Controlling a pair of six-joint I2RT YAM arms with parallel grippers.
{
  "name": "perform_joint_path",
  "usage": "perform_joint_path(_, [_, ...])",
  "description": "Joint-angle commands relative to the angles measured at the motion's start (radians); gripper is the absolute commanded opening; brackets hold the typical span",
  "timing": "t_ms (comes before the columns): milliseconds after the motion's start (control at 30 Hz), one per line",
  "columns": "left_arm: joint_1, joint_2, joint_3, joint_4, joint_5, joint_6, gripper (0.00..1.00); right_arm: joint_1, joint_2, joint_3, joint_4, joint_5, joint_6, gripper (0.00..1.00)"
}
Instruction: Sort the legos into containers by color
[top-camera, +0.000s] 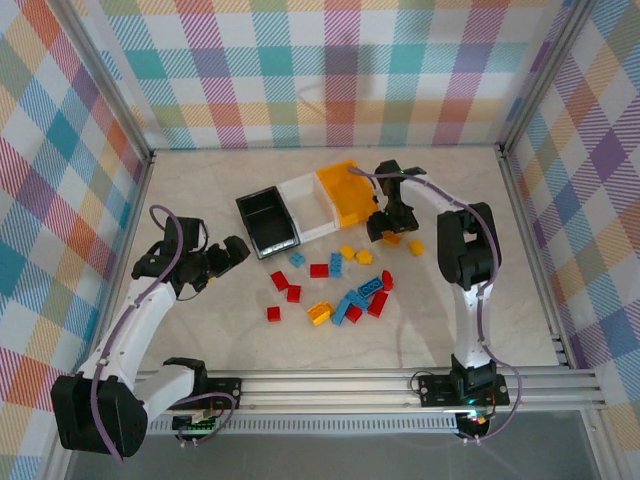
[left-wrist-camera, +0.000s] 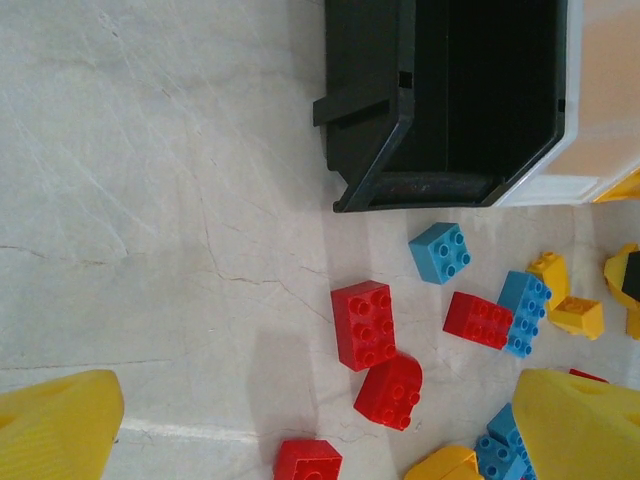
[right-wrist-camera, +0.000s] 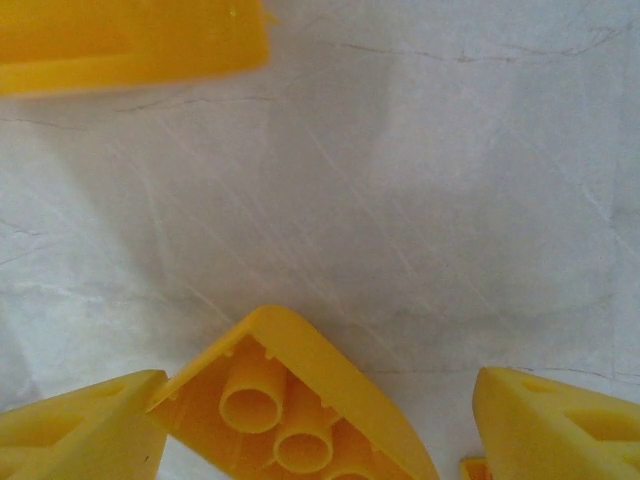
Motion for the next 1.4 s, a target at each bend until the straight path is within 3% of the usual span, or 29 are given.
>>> perform_joint_path(0, [-0.008,0.005,0.027,-0.004,-0.01,-0.014,1.0,-0.012,0.006,0.022,-0.023,-0.043,-0.006,0.77])
perform_joint_path(300, [-0.008,0.019,0.007,0.019,-0.015,-0.026,1.0,-0.013,-0.044,-0.035,0.019,-0.181,0.065,0.75])
perform_joint_path(933, [-0.007,0.017,0.003,0.003,-0.013,-0.035,1.0,-0.006,-0.034,-0.047,0.034,-0.026,0.109,0.55])
perform_joint_path(1367, [-0.008,0.019,-0.006,0.007,-0.017,-0.051,1.0,-0.006,-0.058,-0.075,0.067,-0.021,0.111,0.37])
